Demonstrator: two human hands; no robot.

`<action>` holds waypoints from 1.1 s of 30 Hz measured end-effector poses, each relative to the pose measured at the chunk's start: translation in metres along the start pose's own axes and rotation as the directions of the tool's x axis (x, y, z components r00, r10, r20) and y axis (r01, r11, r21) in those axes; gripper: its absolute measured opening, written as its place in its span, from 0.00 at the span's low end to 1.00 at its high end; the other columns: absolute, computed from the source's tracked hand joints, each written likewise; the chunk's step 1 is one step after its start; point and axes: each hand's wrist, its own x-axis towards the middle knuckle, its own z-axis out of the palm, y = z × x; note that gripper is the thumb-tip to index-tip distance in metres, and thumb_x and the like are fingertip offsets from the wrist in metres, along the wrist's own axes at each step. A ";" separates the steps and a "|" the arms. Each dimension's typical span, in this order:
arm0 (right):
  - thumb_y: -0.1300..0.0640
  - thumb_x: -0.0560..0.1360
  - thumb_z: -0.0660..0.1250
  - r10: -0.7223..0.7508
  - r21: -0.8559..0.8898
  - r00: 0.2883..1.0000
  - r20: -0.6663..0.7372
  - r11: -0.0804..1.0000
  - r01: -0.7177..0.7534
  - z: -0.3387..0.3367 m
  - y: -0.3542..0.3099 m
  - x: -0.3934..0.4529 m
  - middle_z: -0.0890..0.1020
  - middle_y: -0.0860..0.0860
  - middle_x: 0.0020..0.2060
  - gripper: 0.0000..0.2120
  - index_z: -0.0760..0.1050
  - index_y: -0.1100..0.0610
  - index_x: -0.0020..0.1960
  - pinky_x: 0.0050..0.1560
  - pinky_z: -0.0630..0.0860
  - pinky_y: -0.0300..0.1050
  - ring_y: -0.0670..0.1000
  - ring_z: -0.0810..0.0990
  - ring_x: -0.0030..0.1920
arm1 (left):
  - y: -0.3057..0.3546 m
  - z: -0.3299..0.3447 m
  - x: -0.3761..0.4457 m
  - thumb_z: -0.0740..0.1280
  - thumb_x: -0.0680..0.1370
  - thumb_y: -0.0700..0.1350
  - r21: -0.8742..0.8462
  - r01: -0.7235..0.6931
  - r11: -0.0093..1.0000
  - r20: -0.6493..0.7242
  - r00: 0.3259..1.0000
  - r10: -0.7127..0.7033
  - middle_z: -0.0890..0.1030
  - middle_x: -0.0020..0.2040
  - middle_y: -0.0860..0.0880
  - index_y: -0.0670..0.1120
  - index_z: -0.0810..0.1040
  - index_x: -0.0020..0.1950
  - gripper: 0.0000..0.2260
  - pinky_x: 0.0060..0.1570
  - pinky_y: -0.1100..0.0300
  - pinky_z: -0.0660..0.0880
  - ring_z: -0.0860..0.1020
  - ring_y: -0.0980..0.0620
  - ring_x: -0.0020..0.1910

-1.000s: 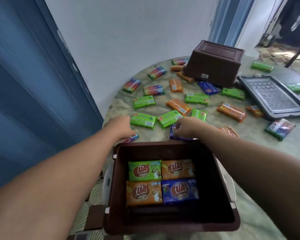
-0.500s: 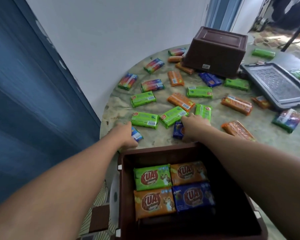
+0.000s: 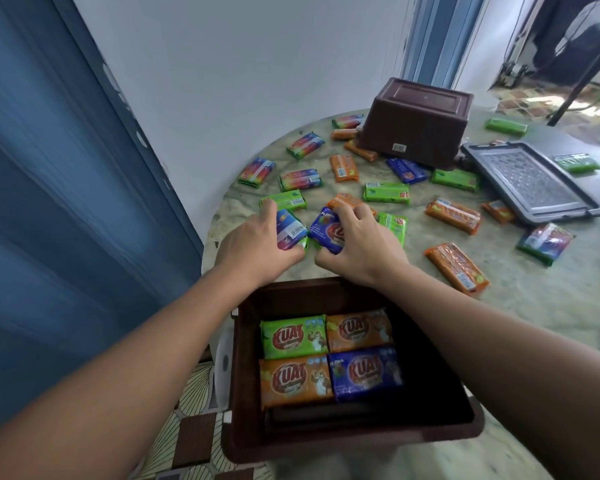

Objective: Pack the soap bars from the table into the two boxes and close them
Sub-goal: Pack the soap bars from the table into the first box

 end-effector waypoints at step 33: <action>0.36 0.68 0.76 -0.200 -0.211 0.867 0.456 0.922 0.323 -0.001 0.039 -0.084 0.77 0.45 0.66 0.40 0.68 0.44 0.76 0.56 0.79 0.51 0.53 0.79 0.63 | -0.002 0.037 -0.115 0.59 0.83 0.55 0.012 -0.312 0.950 0.145 0.941 0.307 0.81 0.60 0.56 0.55 0.74 0.72 0.19 0.60 0.51 0.74 0.78 0.53 0.59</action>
